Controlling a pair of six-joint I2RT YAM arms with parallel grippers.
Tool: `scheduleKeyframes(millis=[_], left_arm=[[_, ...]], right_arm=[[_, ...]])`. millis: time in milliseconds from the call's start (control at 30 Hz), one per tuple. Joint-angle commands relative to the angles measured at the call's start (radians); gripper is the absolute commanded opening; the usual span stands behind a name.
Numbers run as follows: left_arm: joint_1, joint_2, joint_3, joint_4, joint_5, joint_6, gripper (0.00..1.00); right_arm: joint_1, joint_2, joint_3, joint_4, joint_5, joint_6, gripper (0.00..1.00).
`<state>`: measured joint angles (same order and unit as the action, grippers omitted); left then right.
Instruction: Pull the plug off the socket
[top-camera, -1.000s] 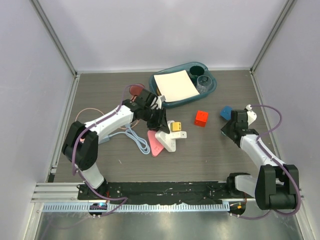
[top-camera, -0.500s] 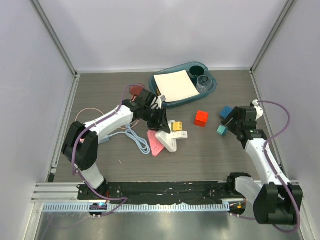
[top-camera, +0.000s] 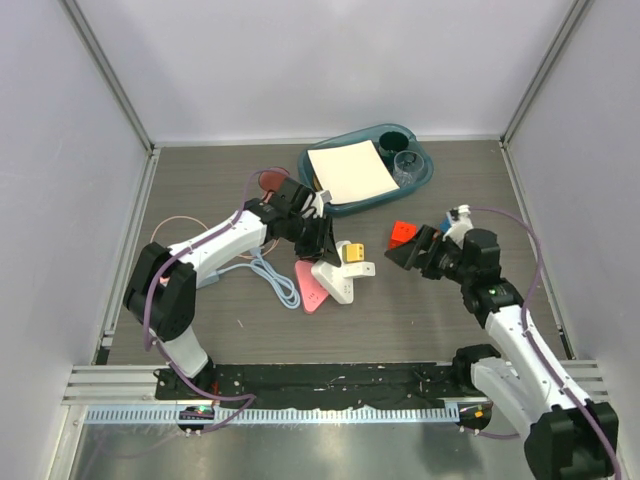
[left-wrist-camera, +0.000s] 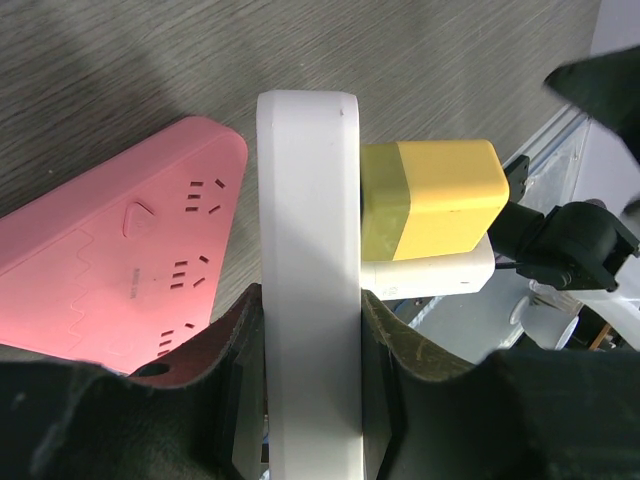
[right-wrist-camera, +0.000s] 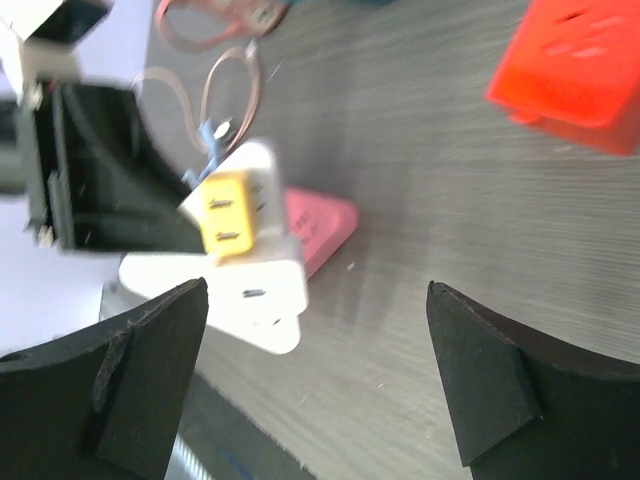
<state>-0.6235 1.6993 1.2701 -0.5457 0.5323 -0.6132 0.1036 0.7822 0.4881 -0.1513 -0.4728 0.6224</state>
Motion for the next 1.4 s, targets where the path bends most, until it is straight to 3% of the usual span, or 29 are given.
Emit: scheduleKeyframes(millis=[0, 133, 367, 867, 933, 1033, 1067, 1100, 1367], left_arm=[[-0.001, -0.023, 0.009, 0.059, 0.067, -0.01, 0.0], [-0.001, -0.024, 0.006, 0.061, 0.072, -0.011, 0.0], [-0.001, -0.012, -0.003, 0.086, 0.11, -0.03, 0.0], [-0.001, -0.001, -0.005, 0.089, 0.11, -0.033, 0.0], [-0.001, 0.0, -0.003, 0.087, 0.109, -0.033, 0.0], [-0.001, 0.006, 0.003, 0.061, 0.068, -0.022, 0.0], [-0.001, 0.008, 0.011, 0.029, 0.054, -0.014, 0.0], [-0.001, 0.014, 0.023, 0.014, 0.026, -0.005, 0.0], [0.001, 0.031, 0.04, -0.031, -0.018, 0.004, 0.0]], right_arm=[[0.146, 0.031, 0.001, 0.122, -0.022, -0.009, 0.96], [0.241, 0.098, 0.006, 0.147, 0.016, 0.0, 0.96], [0.3, 0.176, 0.035, 0.197, 0.082, -0.012, 0.94], [0.384, 0.236, 0.06, 0.217, 0.105, -0.018, 0.67], [0.386, 0.238, 0.06, 0.21, 0.112, -0.018, 0.57], [0.387, 0.224, 0.06, 0.188, 0.143, -0.021, 0.33], [0.387, 0.216, 0.06, 0.179, 0.154, -0.027, 0.2], [0.387, 0.21, 0.058, 0.173, 0.164, -0.03, 0.15], [0.387, 0.161, 0.049, 0.105, 0.249, -0.039, 0.01]])
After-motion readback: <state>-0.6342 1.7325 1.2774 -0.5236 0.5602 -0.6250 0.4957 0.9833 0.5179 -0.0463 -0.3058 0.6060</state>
